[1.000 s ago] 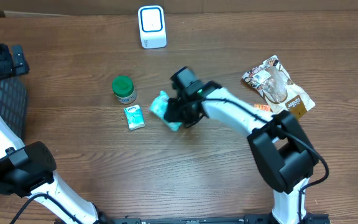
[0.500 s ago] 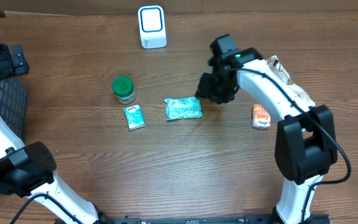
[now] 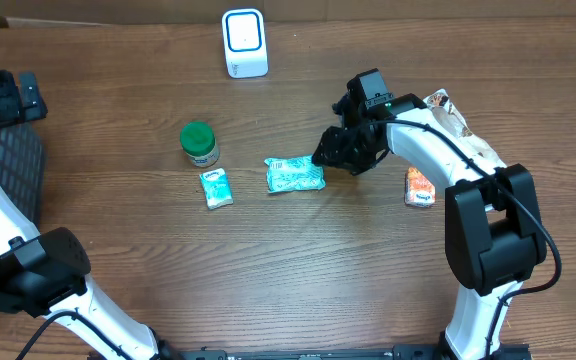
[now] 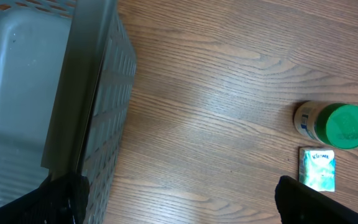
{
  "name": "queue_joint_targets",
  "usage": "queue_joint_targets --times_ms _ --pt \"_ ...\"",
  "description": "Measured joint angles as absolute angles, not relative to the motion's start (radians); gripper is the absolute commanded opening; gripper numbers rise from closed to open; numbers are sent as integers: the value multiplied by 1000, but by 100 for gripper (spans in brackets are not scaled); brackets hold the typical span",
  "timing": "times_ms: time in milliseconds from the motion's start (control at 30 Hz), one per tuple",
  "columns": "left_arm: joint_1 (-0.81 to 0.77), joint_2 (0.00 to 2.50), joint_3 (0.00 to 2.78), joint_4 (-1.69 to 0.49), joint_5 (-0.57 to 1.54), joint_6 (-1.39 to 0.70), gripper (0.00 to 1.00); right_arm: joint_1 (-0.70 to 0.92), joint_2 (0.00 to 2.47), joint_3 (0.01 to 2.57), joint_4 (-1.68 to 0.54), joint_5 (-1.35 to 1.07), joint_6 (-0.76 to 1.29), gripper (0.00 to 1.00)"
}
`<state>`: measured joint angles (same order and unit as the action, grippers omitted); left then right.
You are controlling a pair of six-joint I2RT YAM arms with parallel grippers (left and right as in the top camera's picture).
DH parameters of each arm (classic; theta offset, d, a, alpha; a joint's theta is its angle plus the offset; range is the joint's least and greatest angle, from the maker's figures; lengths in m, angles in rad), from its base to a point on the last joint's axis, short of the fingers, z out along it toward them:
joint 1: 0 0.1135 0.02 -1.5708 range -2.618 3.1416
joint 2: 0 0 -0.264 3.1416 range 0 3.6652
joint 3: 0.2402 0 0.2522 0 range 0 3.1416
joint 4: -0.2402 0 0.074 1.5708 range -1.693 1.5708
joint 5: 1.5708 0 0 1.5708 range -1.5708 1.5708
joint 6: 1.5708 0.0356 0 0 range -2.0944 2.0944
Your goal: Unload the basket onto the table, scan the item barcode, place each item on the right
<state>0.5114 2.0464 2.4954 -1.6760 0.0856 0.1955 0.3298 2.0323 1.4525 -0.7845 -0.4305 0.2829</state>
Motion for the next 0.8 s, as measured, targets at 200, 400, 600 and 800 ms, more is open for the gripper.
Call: queue_joint_targets --times_ms 200,400,600,800 --pt "511 2046 2495 -1676 86 196 100 330 2091 1452 -748 -492 270 43" --pt "511 2046 2495 -1676 86 196 100 332 2139 1448 -736 -535 266 29" --pt "511 2046 2495 -1676 85 195 99 336 2148 1444 -715 -582 263 7" --pt "511 2046 2495 -1676 86 195 100 338 2150 1443 -711 -622 264 4"
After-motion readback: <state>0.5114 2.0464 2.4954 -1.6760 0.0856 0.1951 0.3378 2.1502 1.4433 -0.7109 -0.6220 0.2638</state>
